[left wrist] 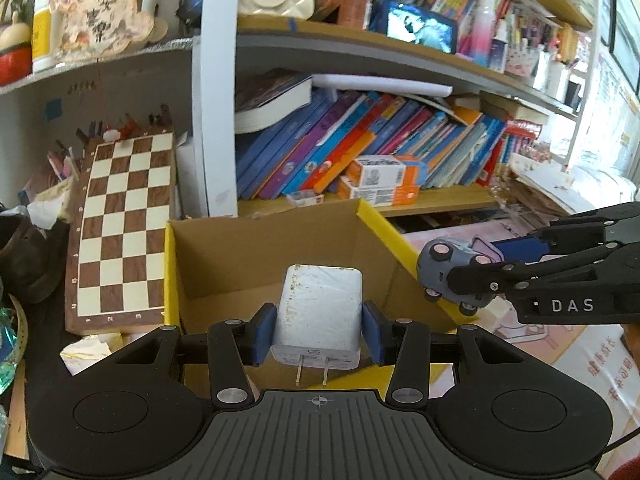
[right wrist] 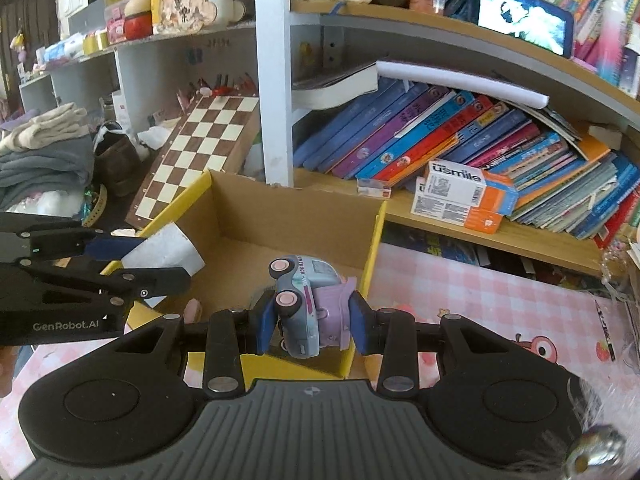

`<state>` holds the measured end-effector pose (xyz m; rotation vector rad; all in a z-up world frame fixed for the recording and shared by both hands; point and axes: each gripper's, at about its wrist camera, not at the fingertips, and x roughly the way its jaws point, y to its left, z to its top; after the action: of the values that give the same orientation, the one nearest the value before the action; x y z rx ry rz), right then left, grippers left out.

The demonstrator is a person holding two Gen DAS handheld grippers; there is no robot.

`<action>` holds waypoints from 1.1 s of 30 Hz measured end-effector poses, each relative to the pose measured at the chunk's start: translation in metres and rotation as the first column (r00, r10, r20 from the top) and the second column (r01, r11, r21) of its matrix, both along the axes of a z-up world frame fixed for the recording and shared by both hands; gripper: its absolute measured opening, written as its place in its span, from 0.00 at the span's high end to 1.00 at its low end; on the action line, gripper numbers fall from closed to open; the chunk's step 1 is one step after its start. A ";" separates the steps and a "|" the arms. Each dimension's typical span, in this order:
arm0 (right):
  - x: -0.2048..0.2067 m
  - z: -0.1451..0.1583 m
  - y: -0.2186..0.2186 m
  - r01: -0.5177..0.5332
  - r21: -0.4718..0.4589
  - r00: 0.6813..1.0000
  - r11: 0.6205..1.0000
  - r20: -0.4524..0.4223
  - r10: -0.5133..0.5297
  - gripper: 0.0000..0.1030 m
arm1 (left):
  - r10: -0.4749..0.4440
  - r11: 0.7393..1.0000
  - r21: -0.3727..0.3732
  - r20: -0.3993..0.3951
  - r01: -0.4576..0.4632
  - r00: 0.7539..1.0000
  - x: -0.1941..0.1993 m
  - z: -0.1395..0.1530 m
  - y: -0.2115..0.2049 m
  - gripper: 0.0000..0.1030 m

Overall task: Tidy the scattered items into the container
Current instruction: 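Lower the white charger into the yellow box while the right tool lowers the toy car inside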

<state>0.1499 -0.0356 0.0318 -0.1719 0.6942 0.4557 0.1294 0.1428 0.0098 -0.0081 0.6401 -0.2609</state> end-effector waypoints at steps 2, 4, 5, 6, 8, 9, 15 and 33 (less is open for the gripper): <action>0.007 -0.004 0.004 -0.005 -0.006 1.000 1.000 -0.010 0.005 0.66 | 0.002 1.000 0.000 -0.012 -0.002 1.000 0.008 -0.004 0.003 0.57; 0.015 -0.009 0.008 -0.009 -0.011 1.000 1.000 -0.023 0.009 0.66 | 0.001 1.000 0.003 -0.027 -0.001 1.000 0.016 -0.010 0.005 0.57; 0.019 -0.012 0.010 -0.013 -0.014 0.999 1.000 -0.030 0.012 0.66 | 0.000 1.000 0.005 -0.034 0.000 0.999 0.020 -0.013 0.006 0.57; 0.023 -0.015 0.011 -0.016 -0.016 0.999 1.000 -0.036 0.015 0.66 | -0.001 1.000 0.007 -0.044 0.001 0.999 0.024 -0.016 0.006 0.57; 0.031 -0.021 0.015 -0.020 -0.021 0.999 1.000 -0.049 0.019 0.66 | -0.003 1.000 0.010 -0.061 0.004 0.998 0.030 -0.022 0.008 0.57; 0.034 -0.024 0.017 -0.024 -0.023 0.998 0.999 -0.056 0.023 0.66 | -0.004 1.000 0.012 -0.071 0.005 0.997 0.033 -0.025 0.009 0.57; 0.053 -0.039 0.025 -0.047 -0.032 0.994 0.998 -0.095 0.044 0.66 | -0.001 1.000 0.018 -0.118 0.003 0.993 0.050 -0.042 0.014 0.57; 0.091 -0.050 0.045 -0.120 -0.044 0.985 0.992 -0.127 0.114 0.66 | -0.102 0.967 0.212 -0.183 0.141 0.978 0.082 -0.044 0.003 0.57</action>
<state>0.2409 0.0097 -0.0182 -0.2355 0.8214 0.5647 0.2117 0.1456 -0.0340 0.2288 0.8395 -0.3079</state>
